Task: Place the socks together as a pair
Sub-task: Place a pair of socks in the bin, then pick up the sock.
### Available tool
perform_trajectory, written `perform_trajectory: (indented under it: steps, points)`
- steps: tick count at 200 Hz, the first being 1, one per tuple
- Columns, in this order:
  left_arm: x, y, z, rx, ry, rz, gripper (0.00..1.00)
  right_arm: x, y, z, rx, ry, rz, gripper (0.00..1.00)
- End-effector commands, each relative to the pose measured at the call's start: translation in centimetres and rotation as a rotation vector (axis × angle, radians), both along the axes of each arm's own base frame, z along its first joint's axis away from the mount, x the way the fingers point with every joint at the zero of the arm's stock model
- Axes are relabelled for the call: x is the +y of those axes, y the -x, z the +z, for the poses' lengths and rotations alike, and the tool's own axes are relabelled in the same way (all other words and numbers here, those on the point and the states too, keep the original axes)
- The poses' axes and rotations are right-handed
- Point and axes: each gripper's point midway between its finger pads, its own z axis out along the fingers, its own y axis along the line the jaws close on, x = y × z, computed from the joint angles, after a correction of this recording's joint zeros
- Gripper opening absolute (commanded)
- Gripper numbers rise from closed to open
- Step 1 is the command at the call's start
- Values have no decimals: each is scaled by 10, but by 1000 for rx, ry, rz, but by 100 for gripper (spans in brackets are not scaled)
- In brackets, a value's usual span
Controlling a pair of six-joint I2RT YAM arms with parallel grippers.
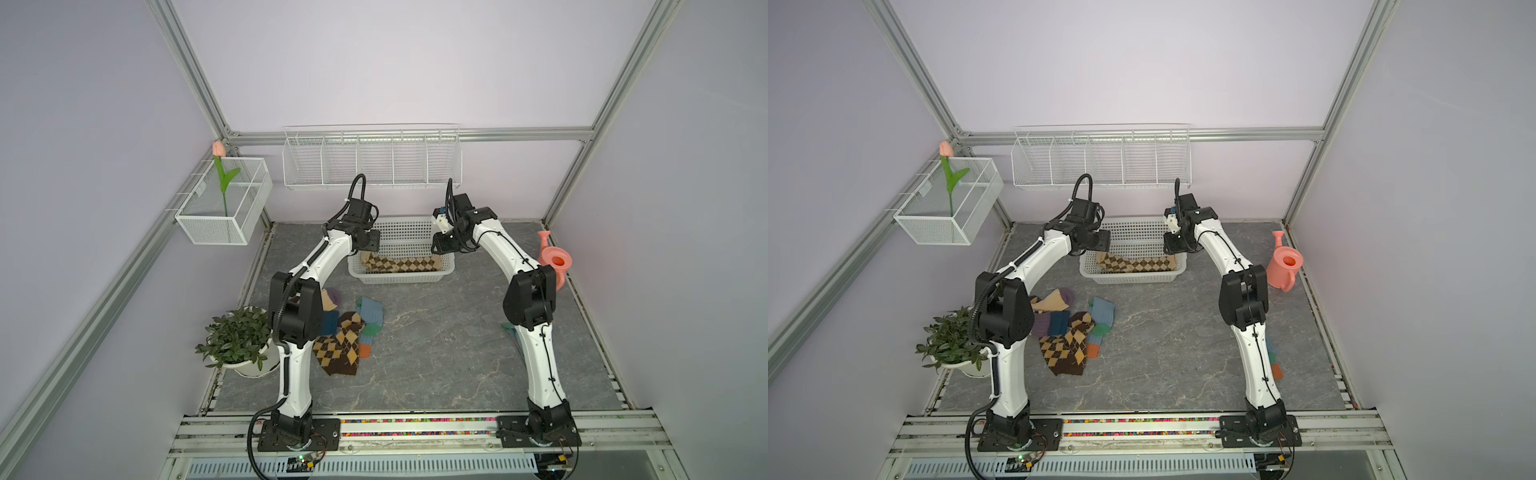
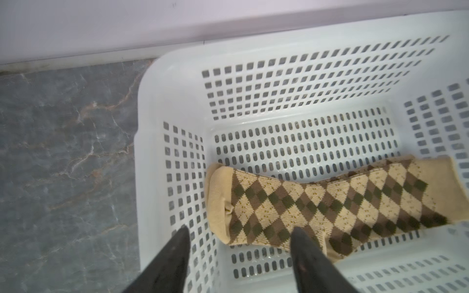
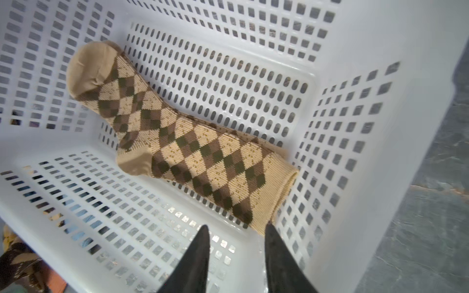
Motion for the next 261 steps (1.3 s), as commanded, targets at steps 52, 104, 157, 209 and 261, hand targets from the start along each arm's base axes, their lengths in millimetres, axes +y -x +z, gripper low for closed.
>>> perform_trajectory:
  steps: [52,104,157,209,261]
  points:
    - [7,75,128,-248,104,-11,72,26,77,117,-244,-56,101,52]
    - [39,159,72,-114,83,116,65,59,193,86,-193,-273,199,55]
    - [36,242,0,31,107,78,70,82,258,10,-21,-346,242,55]
    - [25,271,-51,130,-2,51,74,72,267,-7,-15,-294,223,55]
    - [41,280,-82,185,-93,91,71,60,271,-17,-14,-233,221,55]
